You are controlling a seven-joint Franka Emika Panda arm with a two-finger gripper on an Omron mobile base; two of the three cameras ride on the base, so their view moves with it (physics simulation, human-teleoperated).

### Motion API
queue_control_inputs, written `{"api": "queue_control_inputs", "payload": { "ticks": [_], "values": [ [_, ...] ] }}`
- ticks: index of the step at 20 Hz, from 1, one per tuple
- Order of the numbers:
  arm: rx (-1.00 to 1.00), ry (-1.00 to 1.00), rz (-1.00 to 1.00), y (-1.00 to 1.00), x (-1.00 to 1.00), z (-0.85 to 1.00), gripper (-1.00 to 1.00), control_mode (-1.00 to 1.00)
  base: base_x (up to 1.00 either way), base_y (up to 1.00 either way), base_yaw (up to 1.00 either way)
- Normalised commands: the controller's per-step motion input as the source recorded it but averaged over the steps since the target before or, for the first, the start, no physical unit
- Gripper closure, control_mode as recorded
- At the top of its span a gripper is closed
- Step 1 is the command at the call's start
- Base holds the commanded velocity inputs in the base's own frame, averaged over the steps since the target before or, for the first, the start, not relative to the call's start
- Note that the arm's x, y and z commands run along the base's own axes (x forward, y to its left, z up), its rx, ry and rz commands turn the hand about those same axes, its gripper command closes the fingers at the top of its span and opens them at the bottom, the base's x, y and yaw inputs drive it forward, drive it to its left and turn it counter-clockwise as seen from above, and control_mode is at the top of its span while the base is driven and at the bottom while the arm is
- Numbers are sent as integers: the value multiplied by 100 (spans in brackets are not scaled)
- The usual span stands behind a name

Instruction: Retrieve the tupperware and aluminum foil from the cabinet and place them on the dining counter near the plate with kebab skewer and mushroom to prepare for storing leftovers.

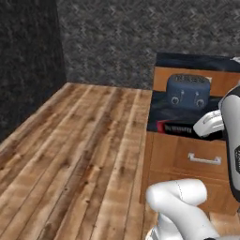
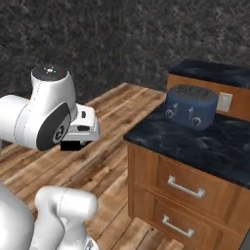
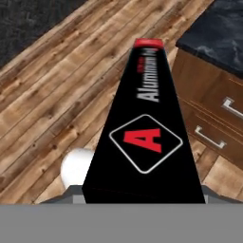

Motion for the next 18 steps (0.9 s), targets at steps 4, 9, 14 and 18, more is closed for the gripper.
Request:
{"api": "queue_control_inputs", "payload": {
  "ticks": [4,9,14,18],
  "values": [
    [0,0,0,0,0,0,100,100,88,100,-53],
    [0,0,0,0,0,0,100,100,82,100,-56],
    [0,0,0,0,0,0,100,100,83,100,-55],
    [0,0,0,0,0,0,100,100,86,100,-54]
  ]
}}
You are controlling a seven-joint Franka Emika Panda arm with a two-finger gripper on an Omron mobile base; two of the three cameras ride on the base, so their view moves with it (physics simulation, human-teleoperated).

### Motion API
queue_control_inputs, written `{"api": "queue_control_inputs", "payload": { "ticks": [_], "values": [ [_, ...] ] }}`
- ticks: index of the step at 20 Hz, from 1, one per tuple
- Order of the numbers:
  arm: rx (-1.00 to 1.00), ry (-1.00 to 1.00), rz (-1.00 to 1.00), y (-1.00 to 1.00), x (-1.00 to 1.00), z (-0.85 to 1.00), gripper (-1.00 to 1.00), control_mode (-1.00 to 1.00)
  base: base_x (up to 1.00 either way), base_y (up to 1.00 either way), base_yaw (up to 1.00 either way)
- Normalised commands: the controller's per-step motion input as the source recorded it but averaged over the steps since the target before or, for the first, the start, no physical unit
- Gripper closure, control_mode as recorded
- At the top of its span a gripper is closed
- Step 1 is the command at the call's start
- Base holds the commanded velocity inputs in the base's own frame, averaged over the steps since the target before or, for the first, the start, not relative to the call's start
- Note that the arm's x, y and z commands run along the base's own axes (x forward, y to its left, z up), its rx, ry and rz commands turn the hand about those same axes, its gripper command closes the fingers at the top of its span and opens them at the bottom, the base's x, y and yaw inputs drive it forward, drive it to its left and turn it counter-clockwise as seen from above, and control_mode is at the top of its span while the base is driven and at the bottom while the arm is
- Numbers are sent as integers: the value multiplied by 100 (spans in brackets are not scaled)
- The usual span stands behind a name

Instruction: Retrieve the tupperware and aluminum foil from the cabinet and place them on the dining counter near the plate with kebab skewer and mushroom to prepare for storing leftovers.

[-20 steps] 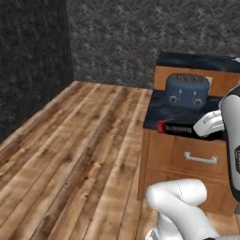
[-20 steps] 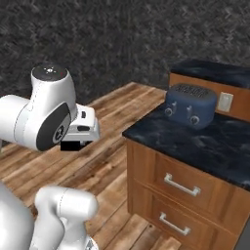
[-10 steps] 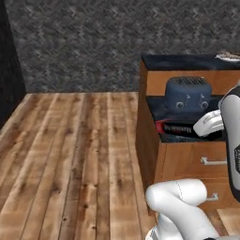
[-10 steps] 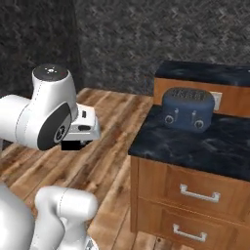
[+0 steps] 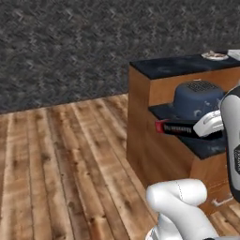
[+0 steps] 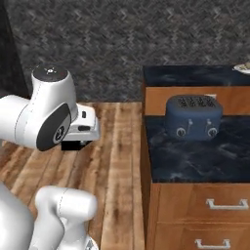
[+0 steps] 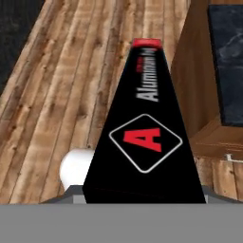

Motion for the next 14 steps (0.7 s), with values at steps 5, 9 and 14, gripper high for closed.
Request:
{"api": "queue_control_inputs", "payload": {
  "ticks": [5,9,14],
  "values": [
    [0,0,0,0,0,0,100,100,85,100,-54],
    [0,0,0,0,0,0,100,100,84,100,-53],
    [0,0,0,0,0,0,100,100,85,100,-54]
  ]
}}
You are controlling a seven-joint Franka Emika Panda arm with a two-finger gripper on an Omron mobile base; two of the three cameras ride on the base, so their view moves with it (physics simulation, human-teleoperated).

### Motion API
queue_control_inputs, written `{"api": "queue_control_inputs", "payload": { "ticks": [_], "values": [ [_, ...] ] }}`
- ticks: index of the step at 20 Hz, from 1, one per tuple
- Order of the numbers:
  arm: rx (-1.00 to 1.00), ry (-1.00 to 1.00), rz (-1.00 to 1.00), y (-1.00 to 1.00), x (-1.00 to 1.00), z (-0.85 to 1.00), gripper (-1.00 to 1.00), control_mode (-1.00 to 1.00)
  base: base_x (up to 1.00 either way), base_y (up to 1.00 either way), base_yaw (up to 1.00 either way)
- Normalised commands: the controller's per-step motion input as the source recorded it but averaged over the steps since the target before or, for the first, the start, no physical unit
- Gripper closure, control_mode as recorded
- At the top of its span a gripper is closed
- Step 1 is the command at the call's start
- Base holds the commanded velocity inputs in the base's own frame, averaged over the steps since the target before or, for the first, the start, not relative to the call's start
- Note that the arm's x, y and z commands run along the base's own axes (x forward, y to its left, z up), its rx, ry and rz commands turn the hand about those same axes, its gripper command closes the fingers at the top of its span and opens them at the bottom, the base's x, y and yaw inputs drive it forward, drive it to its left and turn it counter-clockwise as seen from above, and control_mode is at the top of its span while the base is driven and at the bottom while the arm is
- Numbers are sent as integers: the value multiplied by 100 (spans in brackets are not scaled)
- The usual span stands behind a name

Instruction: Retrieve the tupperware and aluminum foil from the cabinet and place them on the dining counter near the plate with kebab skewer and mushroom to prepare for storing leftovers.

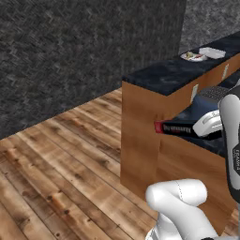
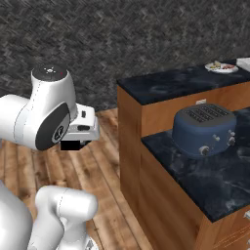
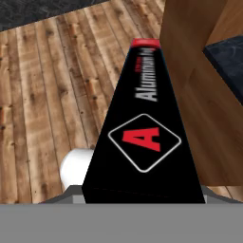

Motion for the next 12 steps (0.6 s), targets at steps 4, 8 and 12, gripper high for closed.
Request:
{"api": "queue_control_inputs", "payload": {
  "ticks": [4,8,12],
  "values": [
    [0,0,0,0,0,0,100,100,85,100,-54],
    [0,0,0,0,0,0,100,100,83,100,-53],
    [0,0,0,0,0,0,100,100,68,100,-45]
  ]
}}
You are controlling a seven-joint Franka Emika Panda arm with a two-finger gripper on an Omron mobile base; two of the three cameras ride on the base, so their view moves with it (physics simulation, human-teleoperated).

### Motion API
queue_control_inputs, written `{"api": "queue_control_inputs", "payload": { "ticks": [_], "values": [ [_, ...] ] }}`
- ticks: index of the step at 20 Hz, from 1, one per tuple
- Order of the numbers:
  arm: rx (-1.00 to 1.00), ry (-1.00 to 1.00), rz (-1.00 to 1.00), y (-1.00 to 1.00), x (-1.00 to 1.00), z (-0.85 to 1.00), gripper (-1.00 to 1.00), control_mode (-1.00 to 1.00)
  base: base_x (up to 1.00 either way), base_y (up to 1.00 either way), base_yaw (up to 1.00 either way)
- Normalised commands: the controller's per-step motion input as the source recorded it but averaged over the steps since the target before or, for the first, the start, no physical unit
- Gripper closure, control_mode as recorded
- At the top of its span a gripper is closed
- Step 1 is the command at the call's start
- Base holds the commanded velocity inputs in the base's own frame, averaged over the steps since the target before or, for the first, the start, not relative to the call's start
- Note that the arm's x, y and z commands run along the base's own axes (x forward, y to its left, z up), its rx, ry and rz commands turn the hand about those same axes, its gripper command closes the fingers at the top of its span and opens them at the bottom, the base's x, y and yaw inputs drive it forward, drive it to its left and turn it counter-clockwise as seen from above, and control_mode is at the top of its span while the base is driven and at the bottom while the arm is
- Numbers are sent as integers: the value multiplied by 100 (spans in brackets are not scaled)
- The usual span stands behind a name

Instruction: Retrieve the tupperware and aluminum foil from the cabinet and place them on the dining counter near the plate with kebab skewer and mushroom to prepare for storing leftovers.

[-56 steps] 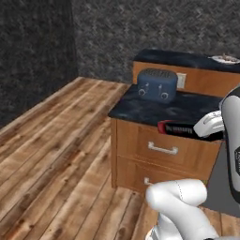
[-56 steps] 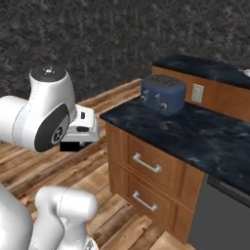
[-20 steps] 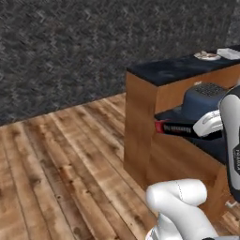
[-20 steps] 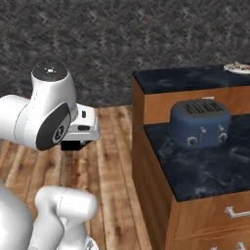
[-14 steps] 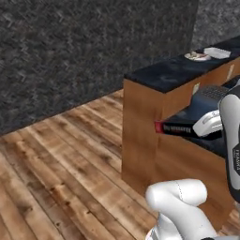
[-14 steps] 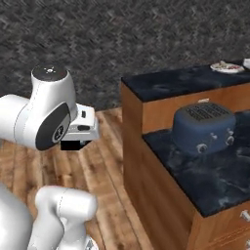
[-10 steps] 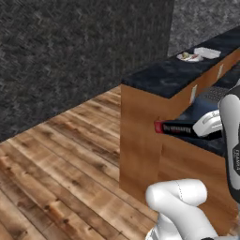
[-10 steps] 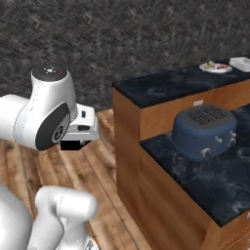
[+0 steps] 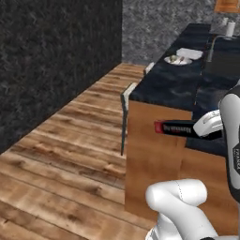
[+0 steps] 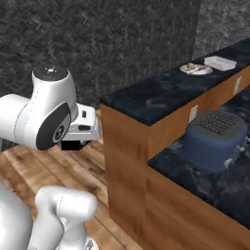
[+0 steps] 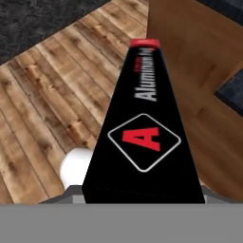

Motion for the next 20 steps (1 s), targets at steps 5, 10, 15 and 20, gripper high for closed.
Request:
{"api": "queue_control_inputs", "payload": {
  "ticks": [5,10,15,20],
  "values": [
    [0,0,0,0,0,0,100,100,56,100,-37],
    [0,0,0,0,0,0,100,100,48,100,-34],
    [0,0,0,0,0,0,100,100,48,100,-38],
    [0,0,0,0,0,0,100,100,53,100,-46]
  ]
}}
